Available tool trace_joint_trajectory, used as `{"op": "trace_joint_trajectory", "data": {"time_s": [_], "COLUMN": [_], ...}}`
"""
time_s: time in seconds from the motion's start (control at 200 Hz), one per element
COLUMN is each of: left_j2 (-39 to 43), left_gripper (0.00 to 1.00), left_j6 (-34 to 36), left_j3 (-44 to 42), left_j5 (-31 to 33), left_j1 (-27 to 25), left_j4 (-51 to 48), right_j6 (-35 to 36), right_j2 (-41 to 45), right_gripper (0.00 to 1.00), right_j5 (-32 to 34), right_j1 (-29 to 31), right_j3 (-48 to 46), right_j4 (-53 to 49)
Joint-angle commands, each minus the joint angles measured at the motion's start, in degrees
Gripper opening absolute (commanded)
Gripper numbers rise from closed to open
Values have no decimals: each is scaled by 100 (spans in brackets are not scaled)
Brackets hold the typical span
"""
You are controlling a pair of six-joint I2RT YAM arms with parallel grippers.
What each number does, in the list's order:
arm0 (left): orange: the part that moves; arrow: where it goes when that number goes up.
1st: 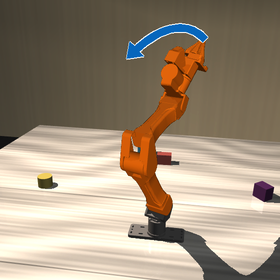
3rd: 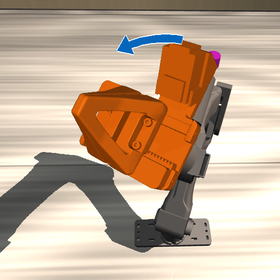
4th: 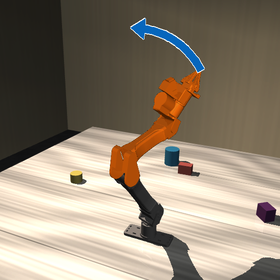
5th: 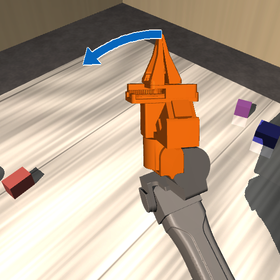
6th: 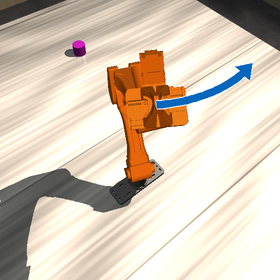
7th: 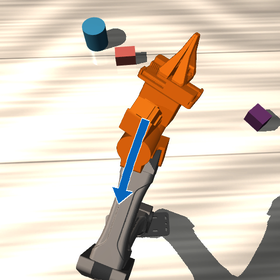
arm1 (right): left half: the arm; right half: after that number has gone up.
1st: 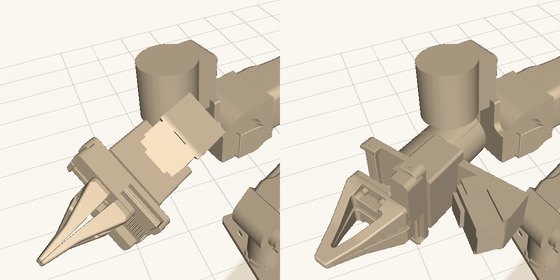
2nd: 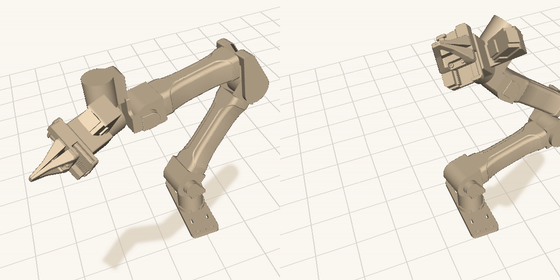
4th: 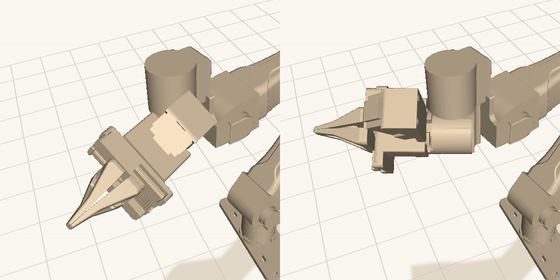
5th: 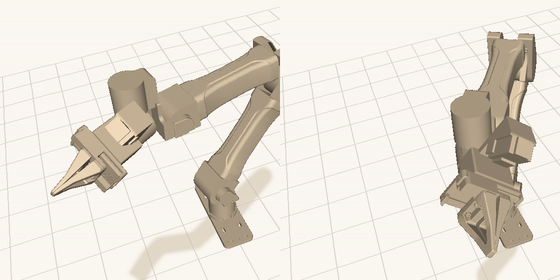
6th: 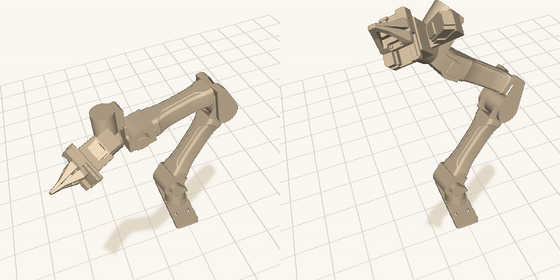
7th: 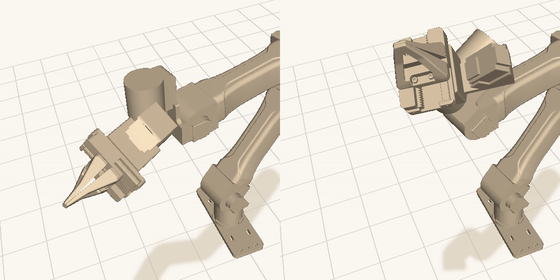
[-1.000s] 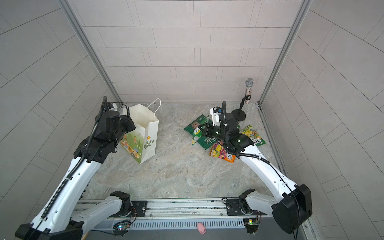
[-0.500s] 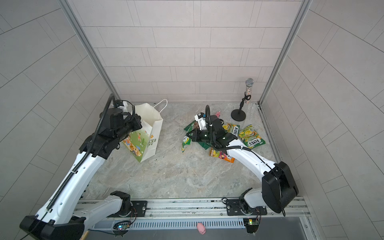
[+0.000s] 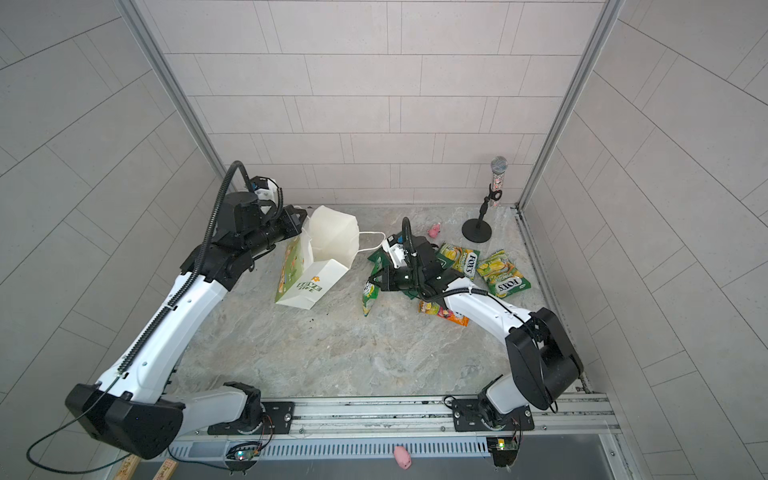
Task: Take the snacks out of the paper bag
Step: 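Lower the Spring Tea packet onto the floor and open the right gripper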
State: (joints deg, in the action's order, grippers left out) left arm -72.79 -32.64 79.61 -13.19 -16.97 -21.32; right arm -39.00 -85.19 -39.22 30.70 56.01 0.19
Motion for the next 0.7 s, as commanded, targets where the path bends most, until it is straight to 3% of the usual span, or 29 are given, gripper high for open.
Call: {"op": "trace_joint_trajectory", "data": {"time_s": [0.0, 0.18, 0.41, 0.58, 0.695], "left_j2": [-156, -331, -369, -226, -91], "left_gripper": [0, 0, 0, 0, 0], "left_j6": [-179, -190, -254, 162, 223], "left_j3": [396, 660, 610, 572, 362], "left_j5": [-236, -36, 189, 993, 1047], "left_j1": [-153, -280, -281, -278, -264], "left_j4": [345, 401, 470, -54, 21], "right_j6": [109, 29, -505, -268, -188], "right_j2": [35, 11, -63, 339, 381], "right_gripper": [0, 0, 0, 0, 0], "right_j5": [-187, -230, -573, -293, -340], "right_j1": [4, 6, 5, -23, -76], "right_j3": [41, 5, -509, -1047, -1419], "right_j4": [373, 498, 1535, 1327, 1236]}}
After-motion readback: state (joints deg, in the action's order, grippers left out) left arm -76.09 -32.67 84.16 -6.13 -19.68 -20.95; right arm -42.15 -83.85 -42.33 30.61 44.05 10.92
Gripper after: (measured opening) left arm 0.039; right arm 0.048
